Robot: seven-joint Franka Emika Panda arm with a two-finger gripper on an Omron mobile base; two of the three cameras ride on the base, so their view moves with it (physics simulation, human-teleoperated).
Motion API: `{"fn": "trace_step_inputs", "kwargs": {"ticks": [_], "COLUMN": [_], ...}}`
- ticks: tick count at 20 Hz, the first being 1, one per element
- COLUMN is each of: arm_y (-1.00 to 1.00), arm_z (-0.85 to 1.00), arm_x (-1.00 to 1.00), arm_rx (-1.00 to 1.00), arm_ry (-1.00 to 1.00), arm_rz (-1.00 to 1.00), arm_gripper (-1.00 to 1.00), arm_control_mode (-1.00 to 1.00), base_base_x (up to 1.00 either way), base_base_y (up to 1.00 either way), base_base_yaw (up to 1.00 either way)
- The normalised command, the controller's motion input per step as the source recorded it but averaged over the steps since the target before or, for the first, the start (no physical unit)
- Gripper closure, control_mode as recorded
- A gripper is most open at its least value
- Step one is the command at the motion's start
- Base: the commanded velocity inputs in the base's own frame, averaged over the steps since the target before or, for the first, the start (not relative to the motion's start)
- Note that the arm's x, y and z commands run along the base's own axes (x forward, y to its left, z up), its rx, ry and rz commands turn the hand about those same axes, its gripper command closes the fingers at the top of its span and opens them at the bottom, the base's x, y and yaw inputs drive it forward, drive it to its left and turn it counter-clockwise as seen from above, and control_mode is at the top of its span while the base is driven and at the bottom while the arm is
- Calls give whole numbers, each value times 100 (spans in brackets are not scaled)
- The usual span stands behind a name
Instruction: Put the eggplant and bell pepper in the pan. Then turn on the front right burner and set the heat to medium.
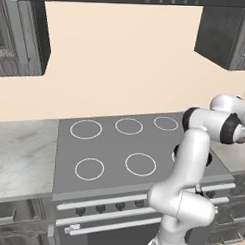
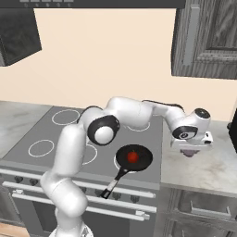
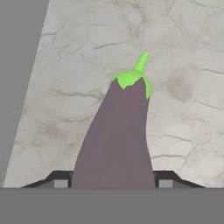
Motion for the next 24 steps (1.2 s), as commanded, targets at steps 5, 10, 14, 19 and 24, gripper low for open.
{"fn": "trace_step_inputs", "kwargs": {"ticks": [5,10,14,19,24], "arm_y": [65,84,91,56,28], "arm_z": [28,6,0,0,-1], "arm_x": [-62,-25,-10,-3,0], "arm_rx": [0,0,0,3,3], "arm_ry": [13,20,12,0,0], "arm_rz": [0,0,0,0,0], "arm_gripper": [100,100,100,100,100], "arm_control_mode": [-100,-100,-100,-100,-100], "base_base_x": [0,0,0,0,0], "base_base_y": [0,0,0,0,0], "base_base_yaw": [0,0,0,0,0]}}
